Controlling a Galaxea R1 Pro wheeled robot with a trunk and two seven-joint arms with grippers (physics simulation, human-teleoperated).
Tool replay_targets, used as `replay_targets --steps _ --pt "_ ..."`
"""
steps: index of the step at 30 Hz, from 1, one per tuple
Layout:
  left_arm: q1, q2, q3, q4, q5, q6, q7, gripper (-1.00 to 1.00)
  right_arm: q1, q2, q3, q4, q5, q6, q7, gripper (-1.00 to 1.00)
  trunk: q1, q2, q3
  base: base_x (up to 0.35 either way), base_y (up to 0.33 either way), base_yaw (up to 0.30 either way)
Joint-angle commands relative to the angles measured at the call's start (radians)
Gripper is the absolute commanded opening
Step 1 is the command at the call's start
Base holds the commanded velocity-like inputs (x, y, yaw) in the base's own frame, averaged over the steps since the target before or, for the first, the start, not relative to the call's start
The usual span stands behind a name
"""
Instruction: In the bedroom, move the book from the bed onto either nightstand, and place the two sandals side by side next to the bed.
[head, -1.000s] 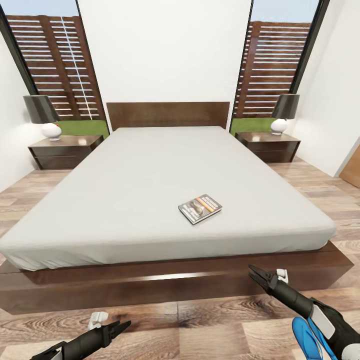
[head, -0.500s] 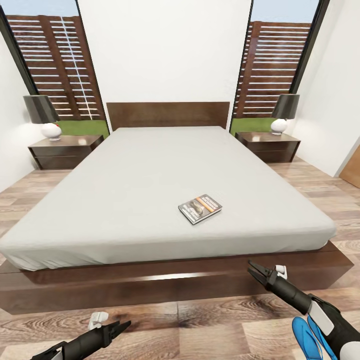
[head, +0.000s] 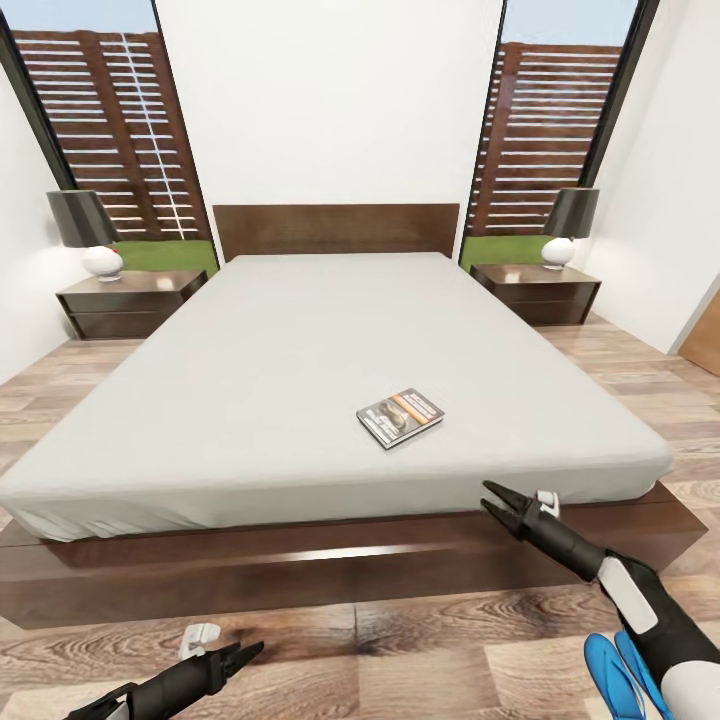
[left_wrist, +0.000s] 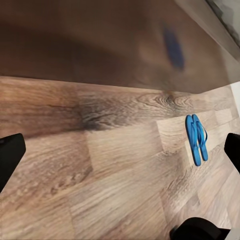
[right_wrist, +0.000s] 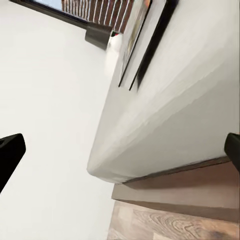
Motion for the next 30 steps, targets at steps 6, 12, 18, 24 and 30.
replay_targets --steps 6,12,18,24,30 --pt "-0.001 0.000 0.008 0.001 -0.008 -0.008 0.002 1.00 -0.001 0.003 0.001 -0.137 -0.126 0.065 -0.191 1.00 0.000 0.000 -0.001 0.000 0.000 0.000" --pt "-0.001 -0.001 0.008 0.001 -0.008 -0.008 0.003 1.00 -0.029 0.003 0.002 -0.194 -0.231 0.106 -0.359 1.00 0.000 0.000 -0.001 0.000 0.000 0.000" --pt "-0.001 -0.009 0.008 0.001 -0.009 -0.008 0.003 1.00 -0.113 0.003 0.002 -0.216 -0.349 0.126 -0.564 1.00 0.000 0.000 -0.001 0.000 0.000 0.000" --pt "-0.001 -0.016 0.006 0.001 -0.009 -0.008 0.003 1.00 -0.191 0.003 0.003 -0.222 -0.450 0.131 -0.756 1.00 0.000 0.000 -0.001 0.000 0.000 0.000" --pt "-0.001 -0.018 0.005 0.001 -0.009 -0.008 0.003 1.00 -0.283 0.005 0.004 -0.219 -0.493 0.133 -0.898 1.00 0.000 0.000 -0.001 0.000 0.000 0.000"
